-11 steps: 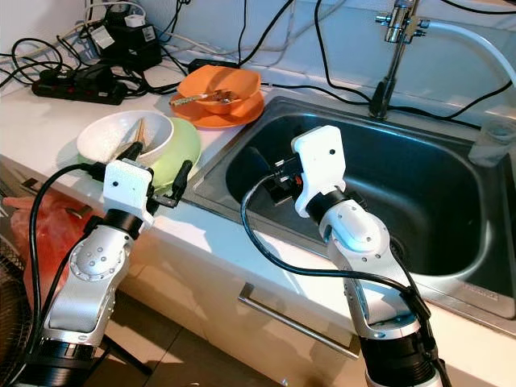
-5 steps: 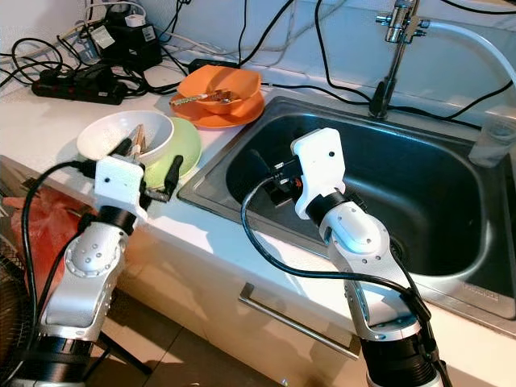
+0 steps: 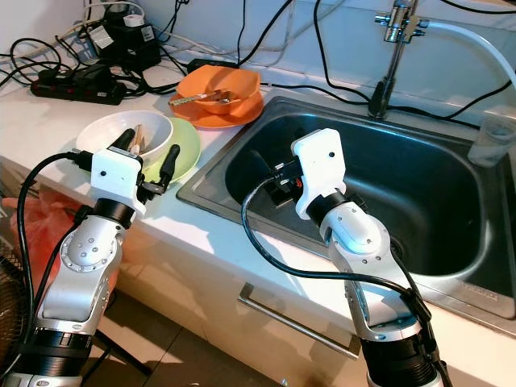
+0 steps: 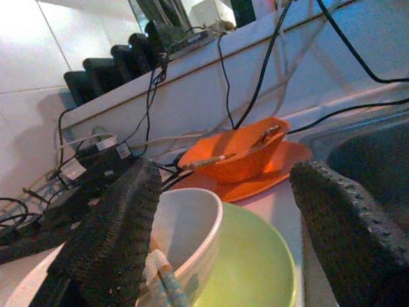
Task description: Kitchen organization
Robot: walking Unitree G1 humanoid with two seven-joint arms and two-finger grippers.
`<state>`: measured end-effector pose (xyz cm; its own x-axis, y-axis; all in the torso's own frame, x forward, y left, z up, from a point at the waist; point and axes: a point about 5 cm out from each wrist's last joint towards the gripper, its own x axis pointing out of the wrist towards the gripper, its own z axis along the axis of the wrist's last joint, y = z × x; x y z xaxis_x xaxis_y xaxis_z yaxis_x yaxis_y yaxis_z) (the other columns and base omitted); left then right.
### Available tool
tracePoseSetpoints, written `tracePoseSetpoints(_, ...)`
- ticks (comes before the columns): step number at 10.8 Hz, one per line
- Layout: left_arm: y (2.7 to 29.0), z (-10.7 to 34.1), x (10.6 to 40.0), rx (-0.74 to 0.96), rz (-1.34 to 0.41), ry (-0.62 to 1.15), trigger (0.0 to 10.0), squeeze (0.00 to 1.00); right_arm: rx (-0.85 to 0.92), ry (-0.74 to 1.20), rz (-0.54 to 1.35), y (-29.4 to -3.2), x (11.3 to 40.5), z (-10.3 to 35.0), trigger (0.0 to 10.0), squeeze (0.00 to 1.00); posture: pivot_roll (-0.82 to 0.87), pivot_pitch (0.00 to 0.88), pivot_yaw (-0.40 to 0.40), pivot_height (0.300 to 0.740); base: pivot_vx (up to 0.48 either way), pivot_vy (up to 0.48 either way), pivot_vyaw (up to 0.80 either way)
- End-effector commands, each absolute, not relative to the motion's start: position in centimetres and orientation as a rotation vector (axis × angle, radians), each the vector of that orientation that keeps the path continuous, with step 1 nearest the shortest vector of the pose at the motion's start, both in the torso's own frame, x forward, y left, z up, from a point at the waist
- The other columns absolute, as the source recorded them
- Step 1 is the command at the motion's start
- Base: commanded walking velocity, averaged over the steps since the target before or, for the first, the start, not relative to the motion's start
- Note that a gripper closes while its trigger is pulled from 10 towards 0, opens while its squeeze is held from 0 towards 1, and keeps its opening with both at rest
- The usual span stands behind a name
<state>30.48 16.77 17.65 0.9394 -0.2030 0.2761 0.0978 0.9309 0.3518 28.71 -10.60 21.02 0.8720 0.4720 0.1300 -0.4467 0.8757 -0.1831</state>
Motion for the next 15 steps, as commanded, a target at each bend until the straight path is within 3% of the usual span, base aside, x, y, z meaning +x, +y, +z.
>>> tracePoseSetpoints(1,17.4,17.3,30.7,0.350,-0.140,-0.284,0.0,0.00,-0.153,-0.196,0.480,-10.6,28.5,21.5,10.0,0.00,-0.03,0.000,0.036,0.740,0.000,0.000,0.00)
tracePoseSetpoints(2,17.5,17.1,30.8,0.342,-0.125,-0.260,10.0,0.00,-0.153,-0.195,0.479,-10.7,28.5,21.5,10.0,0.00,-0.03,0.000,0.035,0.740,0.000,0.000,0.00)
tracePoseSetpoints(7,18.4,16.1,30.7,0.380,-0.084,-0.219,10.0,0.00,-0.156,-0.198,0.480,-10.7,28.6,21.5,10.0,0.00,-0.03,0.000,0.029,0.740,0.000,0.000,0.00)
tracePoseSetpoints(8,18.4,15.9,30.7,0.377,-0.091,-0.213,3.8,0.00,-0.157,-0.198,0.480,-10.7,28.6,21.5,10.0,0.00,-0.03,0.000,0.029,0.740,0.000,0.000,0.00)
tracePoseSetpoints(9,18.3,15.8,30.7,0.375,-0.097,-0.215,0.0,0.00,-0.157,-0.199,0.479,-10.7,28.6,21.6,10.0,0.00,-0.03,0.000,0.029,0.740,0.000,0.000,0.00)
tracePoseSetpoints(15,18.3,15.9,30.7,0.369,-0.102,-0.227,0.0,0.00,-0.136,-0.146,0.571,-10.2,28.1,20.9,10.0,0.00,-0.03,0.000,0.027,0.740,0.000,0.000,0.00)
